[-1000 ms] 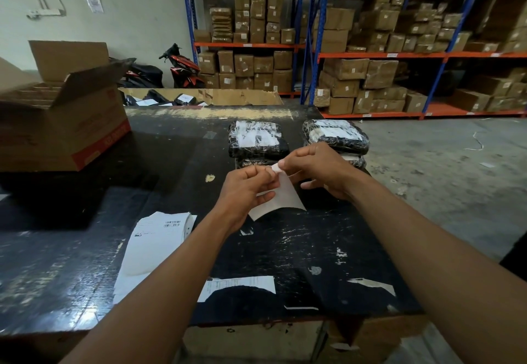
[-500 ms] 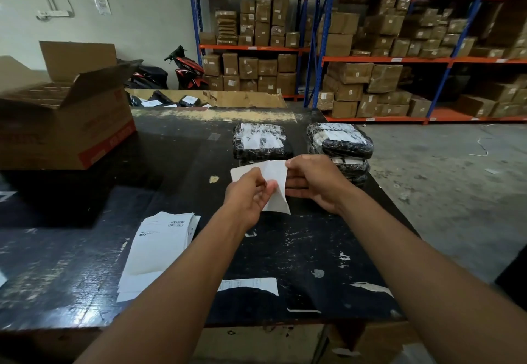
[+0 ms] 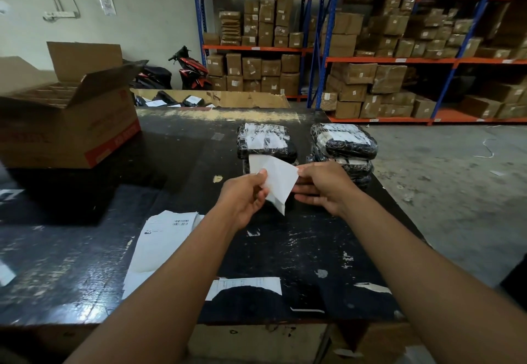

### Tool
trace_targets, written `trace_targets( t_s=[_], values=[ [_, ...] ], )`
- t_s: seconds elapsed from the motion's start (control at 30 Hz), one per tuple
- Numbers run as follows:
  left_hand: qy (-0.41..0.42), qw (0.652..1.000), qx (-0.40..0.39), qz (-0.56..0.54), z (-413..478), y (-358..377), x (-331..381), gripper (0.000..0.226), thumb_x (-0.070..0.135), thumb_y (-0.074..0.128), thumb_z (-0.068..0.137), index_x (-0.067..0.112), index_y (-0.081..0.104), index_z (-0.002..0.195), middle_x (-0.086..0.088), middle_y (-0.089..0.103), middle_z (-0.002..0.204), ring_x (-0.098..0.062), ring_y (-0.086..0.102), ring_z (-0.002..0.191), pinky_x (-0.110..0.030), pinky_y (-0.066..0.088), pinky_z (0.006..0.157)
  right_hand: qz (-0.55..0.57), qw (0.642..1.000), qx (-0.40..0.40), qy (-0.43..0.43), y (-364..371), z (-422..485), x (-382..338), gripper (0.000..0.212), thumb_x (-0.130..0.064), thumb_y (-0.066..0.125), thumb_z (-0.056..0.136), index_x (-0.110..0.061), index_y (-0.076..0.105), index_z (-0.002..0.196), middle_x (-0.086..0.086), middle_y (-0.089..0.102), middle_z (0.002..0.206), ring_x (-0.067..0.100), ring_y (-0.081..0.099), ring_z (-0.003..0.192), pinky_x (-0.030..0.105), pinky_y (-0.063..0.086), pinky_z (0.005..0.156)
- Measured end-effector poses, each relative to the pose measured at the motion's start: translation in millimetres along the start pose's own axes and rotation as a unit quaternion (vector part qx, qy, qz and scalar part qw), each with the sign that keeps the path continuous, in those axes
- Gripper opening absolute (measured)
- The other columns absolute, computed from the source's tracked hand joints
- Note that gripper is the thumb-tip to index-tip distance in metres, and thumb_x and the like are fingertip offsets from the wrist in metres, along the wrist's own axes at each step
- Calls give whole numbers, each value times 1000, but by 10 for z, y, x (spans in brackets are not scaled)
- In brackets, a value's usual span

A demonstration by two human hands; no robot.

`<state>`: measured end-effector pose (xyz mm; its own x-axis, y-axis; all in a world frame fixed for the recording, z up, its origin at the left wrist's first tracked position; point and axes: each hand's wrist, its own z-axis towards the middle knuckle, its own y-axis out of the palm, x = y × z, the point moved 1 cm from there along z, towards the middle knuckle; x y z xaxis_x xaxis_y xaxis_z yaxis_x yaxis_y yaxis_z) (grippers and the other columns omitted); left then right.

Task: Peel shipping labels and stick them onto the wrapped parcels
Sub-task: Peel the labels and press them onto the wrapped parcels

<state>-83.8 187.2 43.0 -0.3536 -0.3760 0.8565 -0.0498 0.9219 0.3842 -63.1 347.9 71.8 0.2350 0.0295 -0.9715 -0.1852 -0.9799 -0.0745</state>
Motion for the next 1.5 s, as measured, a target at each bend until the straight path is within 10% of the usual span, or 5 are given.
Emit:
trace_targets(
  t_s=[0.43,1.1,1.33,1.5],
  values=[
    [52,978,177,100,62,-800,330,15,22,63,94,8,63,98,-4,50,75,-9,40,58,-21,38,50,11,998,65,23,264,85,-34,20,-4,43,101,-9,63,97,8,71,88,20,66,72,33,52,60],
    [89,920,380,-39,58,-2387,831,21,14,56,93,4,61,111,-7,55,75,-9,41,50,-22,35,44,72,993,93,4,1105,158,-168,19,-1,46,98,-8,62,90,7,68,85,21,64,74,35,53,60],
    [79,932,354,-11,305,-2534,809,27,5,48,93,2,57,119,-16,61,97,-10,52,61,-19,43,54,90,991,94,3,1326,271,-253,19,0,48,96,-9,61,107,7,69,95,22,68,86,37,57,63],
    [54,959,277,19,671,-2325,664,5,-3,55,89,-2,59,93,-11,55,66,-11,49,49,-24,41,53,70,995,76,3,1545,514,-369,15,-3,47,99,-10,60,105,10,66,97,23,66,85,36,53,56]
  ],
)
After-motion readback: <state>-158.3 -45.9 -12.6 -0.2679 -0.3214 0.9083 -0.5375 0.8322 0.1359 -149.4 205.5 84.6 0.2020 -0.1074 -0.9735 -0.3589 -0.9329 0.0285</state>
